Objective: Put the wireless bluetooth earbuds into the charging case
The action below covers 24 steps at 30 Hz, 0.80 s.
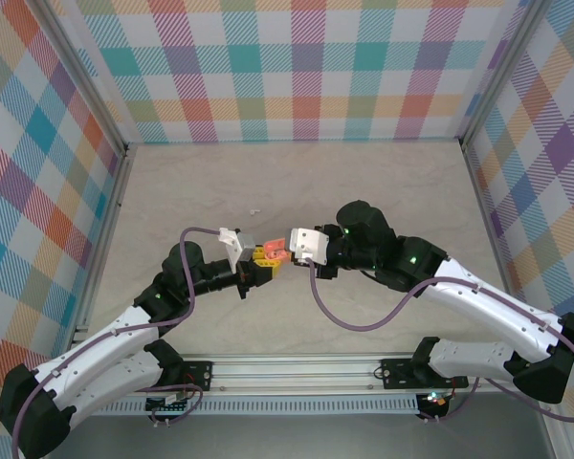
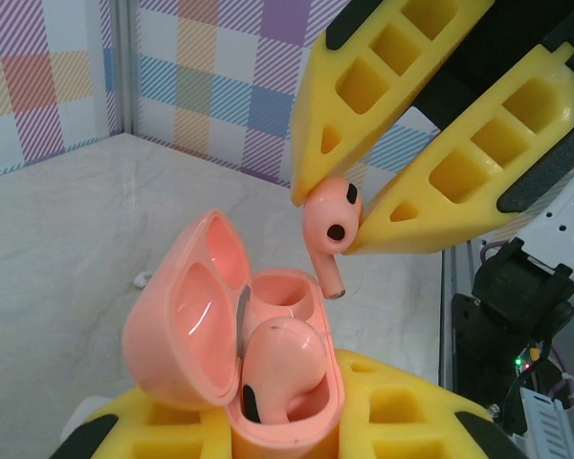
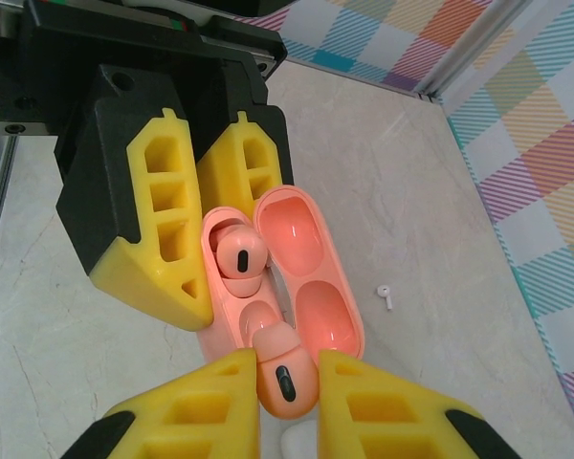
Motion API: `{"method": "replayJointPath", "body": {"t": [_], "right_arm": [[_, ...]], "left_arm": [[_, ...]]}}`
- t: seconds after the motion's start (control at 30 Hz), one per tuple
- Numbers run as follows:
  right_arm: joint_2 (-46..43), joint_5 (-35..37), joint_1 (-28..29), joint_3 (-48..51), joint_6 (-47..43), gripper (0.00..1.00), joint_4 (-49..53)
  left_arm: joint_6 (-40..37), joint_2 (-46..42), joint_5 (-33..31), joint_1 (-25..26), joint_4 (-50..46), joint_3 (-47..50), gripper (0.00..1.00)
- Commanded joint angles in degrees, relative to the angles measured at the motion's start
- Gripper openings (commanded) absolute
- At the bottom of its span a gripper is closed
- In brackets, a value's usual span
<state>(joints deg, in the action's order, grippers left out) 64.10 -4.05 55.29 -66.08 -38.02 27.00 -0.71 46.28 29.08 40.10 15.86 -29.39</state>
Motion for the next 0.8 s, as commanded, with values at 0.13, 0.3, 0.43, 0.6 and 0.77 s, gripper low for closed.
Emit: {"method": "replayJointPath", "body": {"t": [0.13,0.3,0.43,0.6,0.77], "right_arm": [[-0.99,0.40,0.88,0.53,-3.59,0.17,-1.67],[0.47,1.81,0.96,-0.96,-5.69,0.17,-1.52],[1.01,2.21,0.97,-1.81,-6.10,0.17,-1.84],[1.65,1.68,1.42,-3.16,-5.92,0.17,-1.79],[1.57,1.67,1.67,-3.90,-6.27,0.17,-1.69]], "left_arm": [[0.87,-0.40,1.31,0.64,2.78,0.03,0.13],[0.86,-0.50,1.18,0.66,3.00,0.45,0.13],[0.82,-1.06,0.99,0.63,2.34,0.73,0.13],[0.49,-1.98,0.20,0.68,1.50,1.00,0.13],[0.38,-2.21,-0.36,0.66,1.26,1.26,0.13]]}}
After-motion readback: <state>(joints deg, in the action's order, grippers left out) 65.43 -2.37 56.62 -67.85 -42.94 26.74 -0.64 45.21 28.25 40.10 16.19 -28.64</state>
